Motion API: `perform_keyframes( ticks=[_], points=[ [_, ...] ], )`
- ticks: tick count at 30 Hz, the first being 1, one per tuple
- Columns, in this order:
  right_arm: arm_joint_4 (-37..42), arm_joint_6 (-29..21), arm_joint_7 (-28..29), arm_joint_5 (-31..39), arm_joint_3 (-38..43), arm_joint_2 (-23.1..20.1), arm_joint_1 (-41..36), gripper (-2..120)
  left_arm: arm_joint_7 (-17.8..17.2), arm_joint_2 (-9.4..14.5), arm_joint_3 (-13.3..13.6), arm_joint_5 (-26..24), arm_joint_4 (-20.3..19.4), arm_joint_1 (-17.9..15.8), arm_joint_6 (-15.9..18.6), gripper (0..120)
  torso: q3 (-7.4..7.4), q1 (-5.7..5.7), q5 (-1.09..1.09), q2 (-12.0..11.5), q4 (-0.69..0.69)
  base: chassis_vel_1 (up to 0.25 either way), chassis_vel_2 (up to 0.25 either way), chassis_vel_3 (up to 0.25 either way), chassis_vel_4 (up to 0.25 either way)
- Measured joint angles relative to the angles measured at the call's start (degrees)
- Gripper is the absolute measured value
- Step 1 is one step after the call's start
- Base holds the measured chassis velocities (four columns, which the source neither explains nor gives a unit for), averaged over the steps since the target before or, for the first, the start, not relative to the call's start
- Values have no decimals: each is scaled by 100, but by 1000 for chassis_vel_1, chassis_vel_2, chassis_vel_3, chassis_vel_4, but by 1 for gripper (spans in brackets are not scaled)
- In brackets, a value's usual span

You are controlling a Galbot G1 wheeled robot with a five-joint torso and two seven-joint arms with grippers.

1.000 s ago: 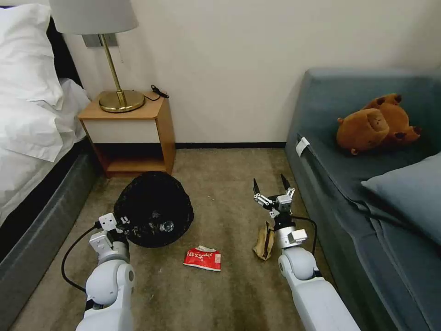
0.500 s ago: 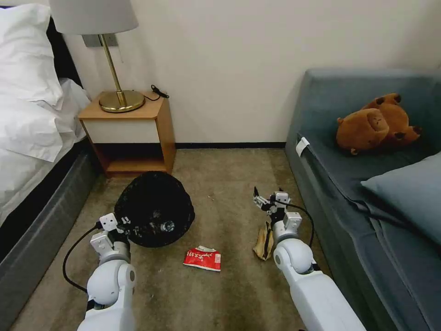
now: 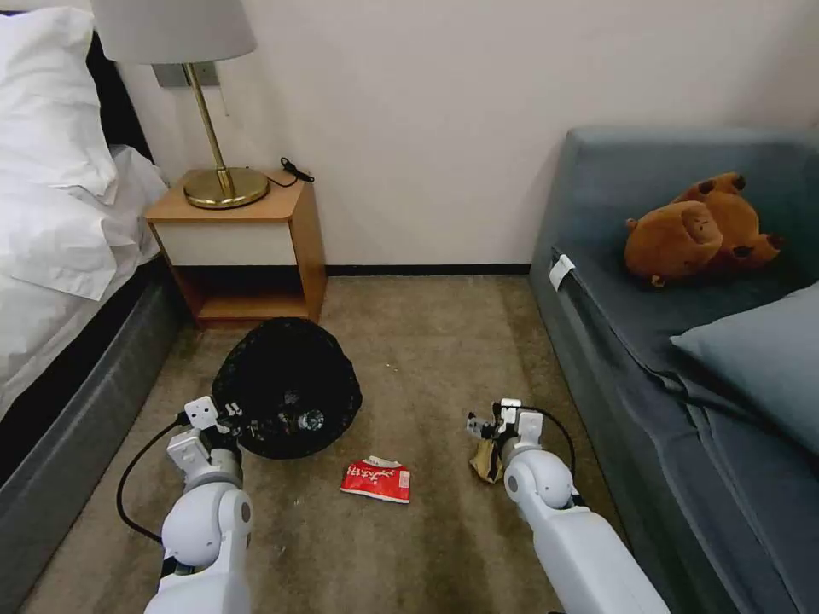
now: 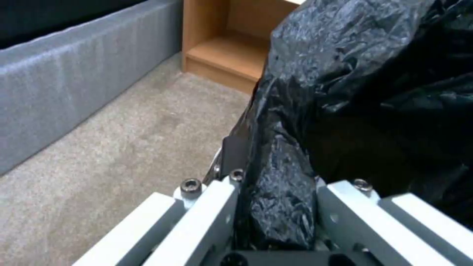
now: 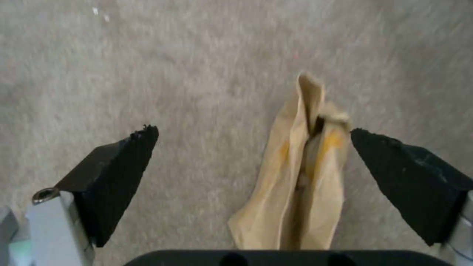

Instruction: Pick up the trash bin, then pick up the garbage on the floor and place it into the trash bin.

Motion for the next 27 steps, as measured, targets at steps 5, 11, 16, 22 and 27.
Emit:
perform_keyframes(
  ticks=[5, 11, 16, 22, 27],
  points=[
    [-287, 87, -119, -93, 29, 66, 60, 100, -1, 23, -29, -19, -8, 25, 5, 2, 0, 0, 0, 0, 1, 0, 0, 0, 0],
    [-819, 303, -302, -297, 132, 140, 163, 100, -2, 22, -13, -19, -20, 57, 9, 2, 0, 0, -1, 0, 0, 0, 0, 0, 0],
    [-1327, 496, -499, -441, 268, 213, 261, 100, -3, 22, -1, -14, -71, 89, 15, 2, 0, 0, 0, 0, 0, 0, 0, 0, 0],
    [-1635, 641, -672, -543, 355, 244, 313, 100, -4, 33, -2, 1, -124, 116, 28, 2, 0, 0, 0, 0, 0, 0, 0, 0, 0],
    [-1773, 768, -790, -627, 393, 254, 320, 100, -6, 18, 18, 30, -127, 116, 32, 2, 0, 0, 0, 0, 0, 0, 0, 0, 0]
  ],
)
